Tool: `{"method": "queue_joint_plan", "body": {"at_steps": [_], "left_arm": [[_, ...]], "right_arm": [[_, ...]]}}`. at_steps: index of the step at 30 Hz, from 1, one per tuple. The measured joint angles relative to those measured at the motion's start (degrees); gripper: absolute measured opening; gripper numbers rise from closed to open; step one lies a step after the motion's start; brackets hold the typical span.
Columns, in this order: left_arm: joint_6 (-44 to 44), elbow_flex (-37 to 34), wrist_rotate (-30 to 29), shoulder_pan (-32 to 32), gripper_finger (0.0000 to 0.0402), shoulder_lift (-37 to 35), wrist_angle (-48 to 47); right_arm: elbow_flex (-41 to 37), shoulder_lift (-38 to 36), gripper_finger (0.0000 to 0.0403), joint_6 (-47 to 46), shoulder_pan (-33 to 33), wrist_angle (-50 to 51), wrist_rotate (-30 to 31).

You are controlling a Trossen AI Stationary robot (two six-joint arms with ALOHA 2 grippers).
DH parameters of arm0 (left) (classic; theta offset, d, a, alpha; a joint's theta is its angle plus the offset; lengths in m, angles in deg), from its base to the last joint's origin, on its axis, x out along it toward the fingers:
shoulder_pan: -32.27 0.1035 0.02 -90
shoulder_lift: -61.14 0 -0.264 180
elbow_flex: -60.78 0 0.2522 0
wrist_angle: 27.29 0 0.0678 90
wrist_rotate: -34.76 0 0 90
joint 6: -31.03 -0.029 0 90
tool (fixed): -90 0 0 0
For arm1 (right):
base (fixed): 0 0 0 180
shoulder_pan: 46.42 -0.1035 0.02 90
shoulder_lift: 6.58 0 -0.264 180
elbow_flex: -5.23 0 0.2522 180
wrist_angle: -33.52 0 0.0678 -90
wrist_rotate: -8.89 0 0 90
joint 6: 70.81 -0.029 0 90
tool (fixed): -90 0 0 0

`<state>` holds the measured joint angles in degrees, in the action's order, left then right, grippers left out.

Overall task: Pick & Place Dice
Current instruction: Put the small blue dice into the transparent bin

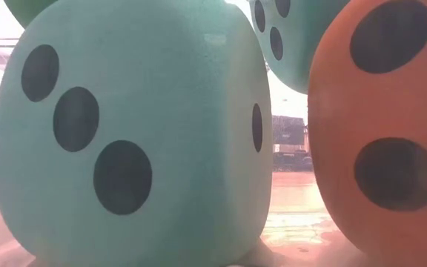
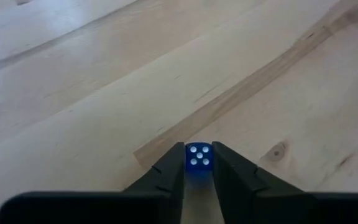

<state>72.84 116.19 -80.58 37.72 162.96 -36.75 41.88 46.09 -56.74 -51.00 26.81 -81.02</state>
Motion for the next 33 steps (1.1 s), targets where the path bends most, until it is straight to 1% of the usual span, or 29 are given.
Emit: {"method": "queue_joint_plan", "body": {"at_steps": [4,12,16,20,26,30,33], "left_arm": [[-0.08,0.02,-0.02,0.0,0.0044,-0.04,-0.03],[-0.57,0.02,-0.31,0.0,0.0043,-0.36,-0.13],[-2.51,0.02,-1.48,0.07,0.0043,-2.58,-0.69],[-4.62,0.02,-2.62,0.07,0.0043,-7.35,-2.97],[-8.56,0.02,-3.87,-0.23,0.0043,-17.9,-8.79],[-13.63,0.02,-3.71,-1.96,0.0043,-24.97,-10.34],[-17.58,0.02,-2.68,-4.44,0.0043,-29.17,-10.73]], "right_arm": [[0.01,0.0,0.0076,-0.02,0.0,-0.02,-0.02],[0.0,0.0,0.0085,-0.14,0.0,-0.02,-0.02],[0.0,0.0,0.0086,-0.14,0.0,0.0,-0.02],[0.0,0.0,0.0078,-0.14,0.0,0.02,-0.04],[0.0,0.0,0.0067,-0.14,0.0,0.07,-0.04],[0.02,0.0,0.0066,-0.41,0.0,0.02,-0.07],[0.0,0.0,0.0069,-0.53,0.0,0.13,-0.07]]}}
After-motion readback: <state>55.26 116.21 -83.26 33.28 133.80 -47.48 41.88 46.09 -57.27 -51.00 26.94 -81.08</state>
